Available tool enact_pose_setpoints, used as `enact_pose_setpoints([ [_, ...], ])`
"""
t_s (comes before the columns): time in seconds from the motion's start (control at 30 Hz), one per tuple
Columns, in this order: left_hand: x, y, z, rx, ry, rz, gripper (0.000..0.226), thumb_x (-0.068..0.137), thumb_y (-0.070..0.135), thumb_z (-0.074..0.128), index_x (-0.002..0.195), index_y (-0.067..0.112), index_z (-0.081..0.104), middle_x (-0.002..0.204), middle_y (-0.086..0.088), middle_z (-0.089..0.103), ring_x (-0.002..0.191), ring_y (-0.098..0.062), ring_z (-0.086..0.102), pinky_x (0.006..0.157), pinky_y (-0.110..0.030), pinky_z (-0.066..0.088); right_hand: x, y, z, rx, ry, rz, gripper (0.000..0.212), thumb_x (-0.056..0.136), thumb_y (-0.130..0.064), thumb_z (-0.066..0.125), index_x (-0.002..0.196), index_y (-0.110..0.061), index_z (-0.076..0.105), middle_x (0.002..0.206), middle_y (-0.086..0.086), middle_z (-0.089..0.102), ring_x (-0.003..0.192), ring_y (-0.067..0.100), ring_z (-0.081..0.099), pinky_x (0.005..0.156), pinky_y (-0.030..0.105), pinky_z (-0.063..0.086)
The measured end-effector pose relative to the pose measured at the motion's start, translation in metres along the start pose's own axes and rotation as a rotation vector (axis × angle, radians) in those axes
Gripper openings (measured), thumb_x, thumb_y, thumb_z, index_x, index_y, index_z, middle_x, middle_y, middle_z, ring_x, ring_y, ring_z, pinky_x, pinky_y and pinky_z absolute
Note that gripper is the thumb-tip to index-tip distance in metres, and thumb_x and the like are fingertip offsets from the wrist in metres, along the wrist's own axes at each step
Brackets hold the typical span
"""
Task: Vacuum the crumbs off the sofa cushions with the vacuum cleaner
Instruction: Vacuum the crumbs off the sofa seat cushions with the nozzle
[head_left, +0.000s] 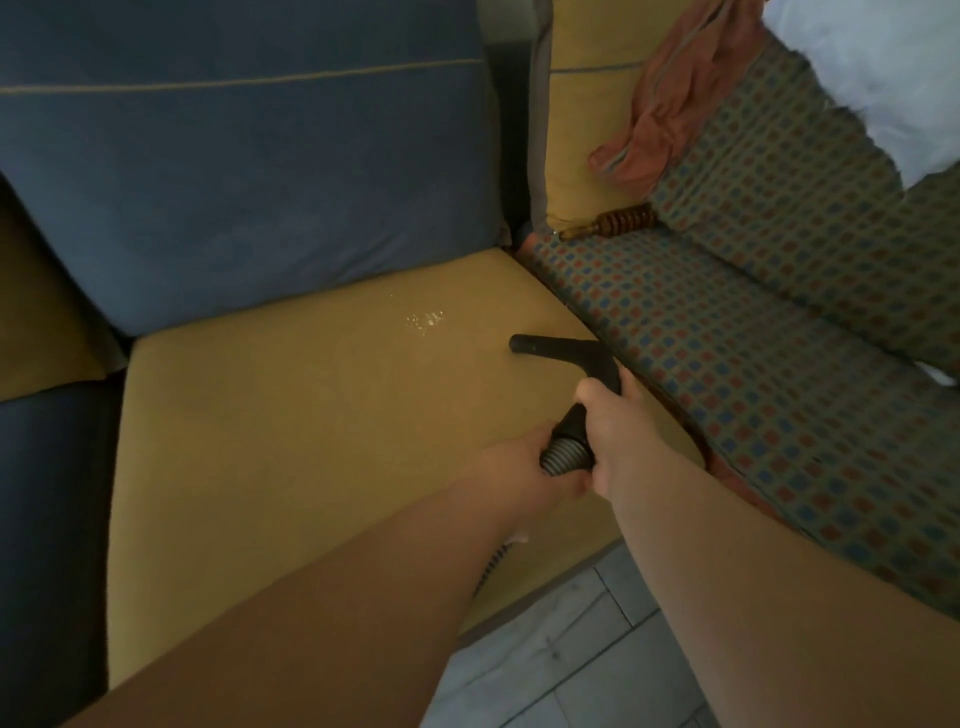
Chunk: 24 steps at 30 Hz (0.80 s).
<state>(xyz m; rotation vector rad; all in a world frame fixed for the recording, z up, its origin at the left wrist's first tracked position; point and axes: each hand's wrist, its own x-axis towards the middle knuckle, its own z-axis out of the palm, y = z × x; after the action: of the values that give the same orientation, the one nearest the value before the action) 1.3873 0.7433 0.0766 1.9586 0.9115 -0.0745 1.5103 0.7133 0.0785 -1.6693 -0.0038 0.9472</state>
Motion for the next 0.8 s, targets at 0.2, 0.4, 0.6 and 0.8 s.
enact_pose_setpoints([
  [0.2, 0.002, -0.018, -0.024, -0.005, 0.070, -0.066, 0.057, 0.087, 0.054, 0.057, 0.139, 0.043, 0.036, 0.081, 0.008, 0.059, 0.056, -0.008, 0.057, 0.052, -0.023, 0.052, 0.006, -0.010, 0.037, -0.076, -0.064, 0.018, 0.071, 0.089, -0.023, 0.055, 0.146, -0.051, 0.021, 0.124, 0.008, 0.053, 0.089, 0.031, 0.061, 0.063, 0.039, 0.055],
  [0.4, -0.005, -0.029, -0.047, -0.065, 0.129, -0.150, 0.057, 0.085, 0.055, 0.059, 0.138, 0.045, 0.038, 0.078, 0.007, 0.061, 0.056, -0.010, 0.060, 0.056, -0.030, 0.059, 0.006, -0.017, 0.071, -0.157, -0.121, 0.039, 0.074, 0.086, -0.026, 0.057, 0.144, -0.055, 0.021, 0.126, 0.008, 0.052, 0.090, 0.031, 0.063, 0.062, 0.038, 0.056],
  [0.6, -0.009, -0.028, -0.055, -0.169, 0.164, -0.151, 0.050, 0.084, 0.051, 0.061, 0.130, 0.048, 0.044, 0.069, 0.007, 0.060, 0.039, -0.002, 0.055, 0.043, -0.020, 0.050, 0.005, -0.026, 0.080, -0.222, -0.146, 0.051, 0.075, 0.085, -0.028, 0.058, 0.144, -0.055, 0.020, 0.121, 0.005, 0.054, 0.086, 0.028, 0.062, 0.054, 0.032, 0.052],
  [0.8, -0.008, -0.026, -0.065, -0.175, 0.172, -0.178, 0.046, 0.082, 0.049, 0.062, 0.125, 0.046, 0.047, 0.071, 0.004, 0.060, 0.048, -0.010, 0.058, 0.049, -0.027, 0.057, 0.009, -0.029, 0.088, -0.216, -0.183, 0.036, 0.064, 0.086, -0.023, 0.056, 0.142, -0.043, 0.032, 0.126, 0.013, 0.054, 0.089, 0.032, 0.063, 0.059, 0.036, 0.054],
])
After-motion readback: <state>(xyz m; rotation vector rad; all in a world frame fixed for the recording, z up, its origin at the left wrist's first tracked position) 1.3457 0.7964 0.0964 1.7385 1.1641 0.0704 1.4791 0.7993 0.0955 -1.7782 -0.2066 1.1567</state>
